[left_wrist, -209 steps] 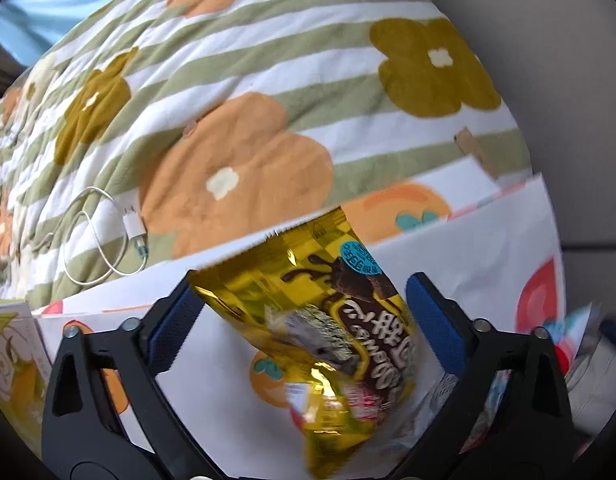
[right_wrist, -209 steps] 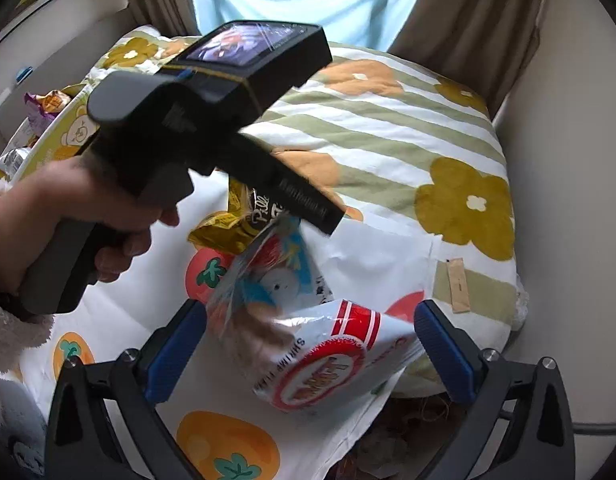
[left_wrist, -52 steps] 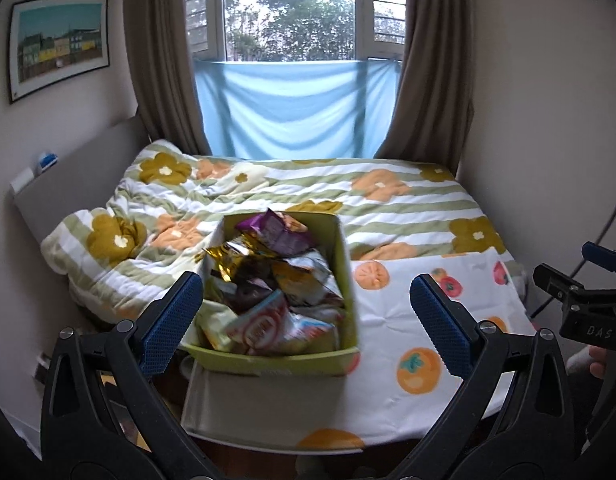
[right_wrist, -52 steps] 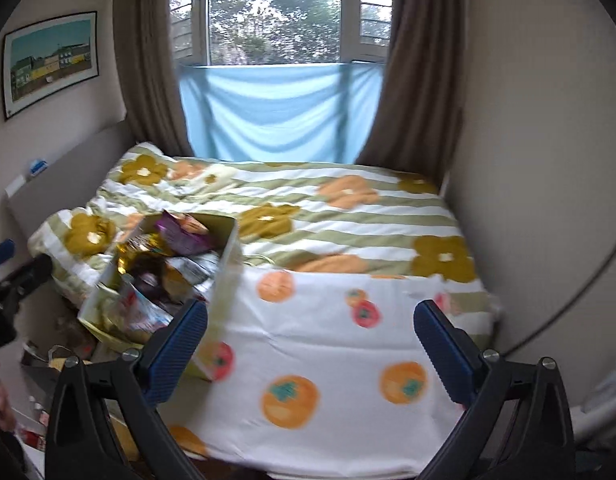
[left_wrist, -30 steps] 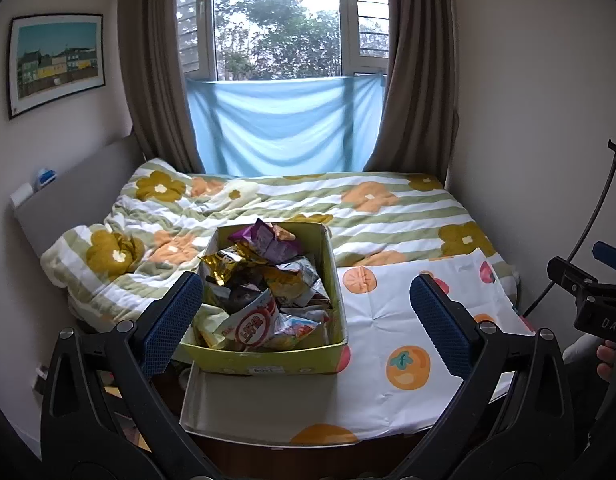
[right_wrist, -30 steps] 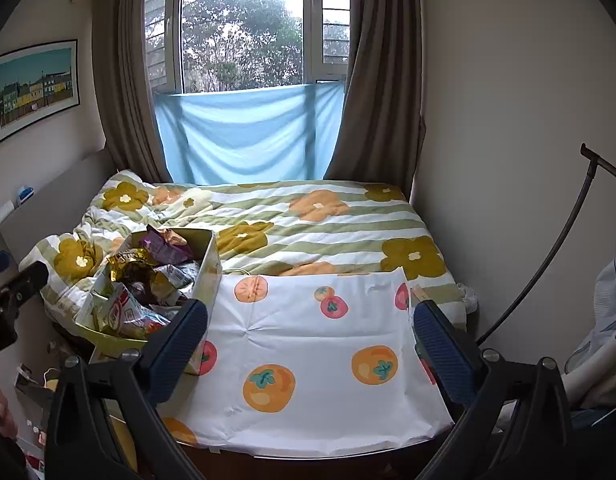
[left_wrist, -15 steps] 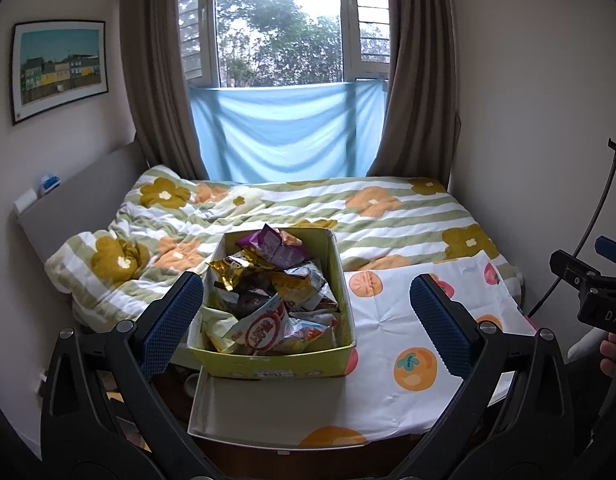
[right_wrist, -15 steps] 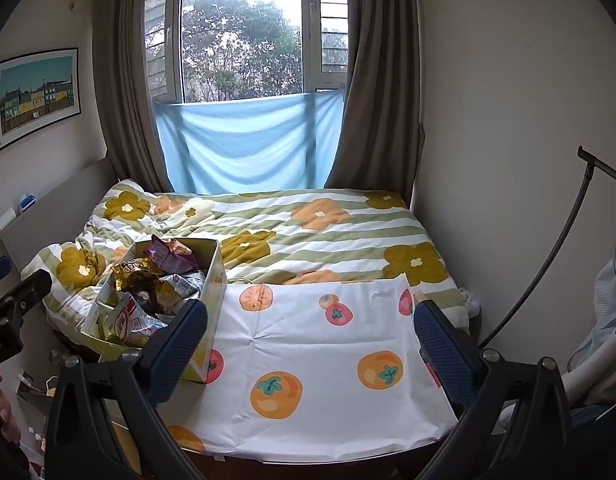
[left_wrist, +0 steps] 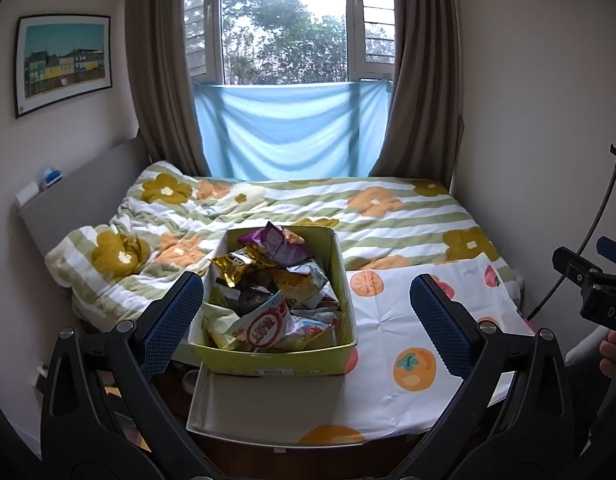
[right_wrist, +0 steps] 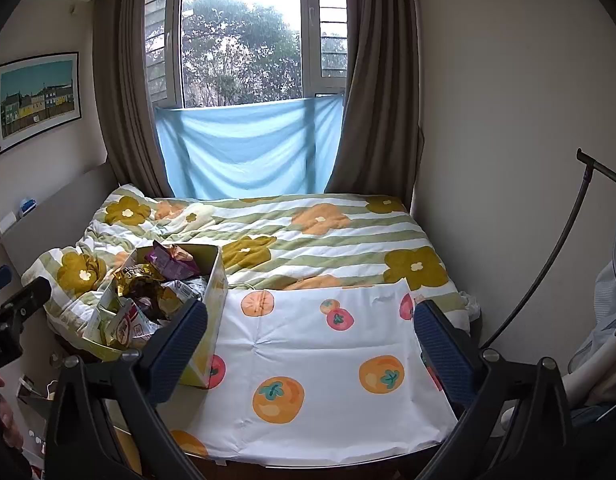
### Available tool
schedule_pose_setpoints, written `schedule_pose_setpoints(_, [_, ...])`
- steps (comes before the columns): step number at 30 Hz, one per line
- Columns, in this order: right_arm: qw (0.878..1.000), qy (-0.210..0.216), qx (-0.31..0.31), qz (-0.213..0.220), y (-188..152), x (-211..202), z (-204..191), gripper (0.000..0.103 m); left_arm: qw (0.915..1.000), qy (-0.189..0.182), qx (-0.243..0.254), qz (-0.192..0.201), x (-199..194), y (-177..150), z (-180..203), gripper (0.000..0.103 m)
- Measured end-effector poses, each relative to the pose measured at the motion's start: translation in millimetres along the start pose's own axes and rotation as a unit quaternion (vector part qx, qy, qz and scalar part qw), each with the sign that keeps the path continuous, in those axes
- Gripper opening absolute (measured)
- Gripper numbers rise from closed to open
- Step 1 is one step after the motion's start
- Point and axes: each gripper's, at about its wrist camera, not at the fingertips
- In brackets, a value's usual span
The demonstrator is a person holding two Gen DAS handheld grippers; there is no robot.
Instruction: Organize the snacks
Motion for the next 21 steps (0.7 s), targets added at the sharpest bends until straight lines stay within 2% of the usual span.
schedule_pose_setpoints(7, [1.000,0.004,-0.003,0.003,-1,-2,-2,0.103,1.0000,0.001,0.002,0.004,-4,0,2,0.103])
schedule_pose_setpoints(14, [1.000,0.008,-0.005,0.003,-2,-1,-3,0.103,0.9990,0.043,0.004,0.013,-10,-2,6,0.103])
schedule_pose_setpoints(21, [1.000,0.011,-0.008,0.000,-4,1,-11,0.103,0.9985,0.052,0.008,0.014,-10,-6,4,0.103])
Point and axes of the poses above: each gripper's, at about its wrist camera, not at the fingertips, and x roughly the way its jaws point, z to its right, y to its top, and after that the axes turned 6 degrees about x, right-handed
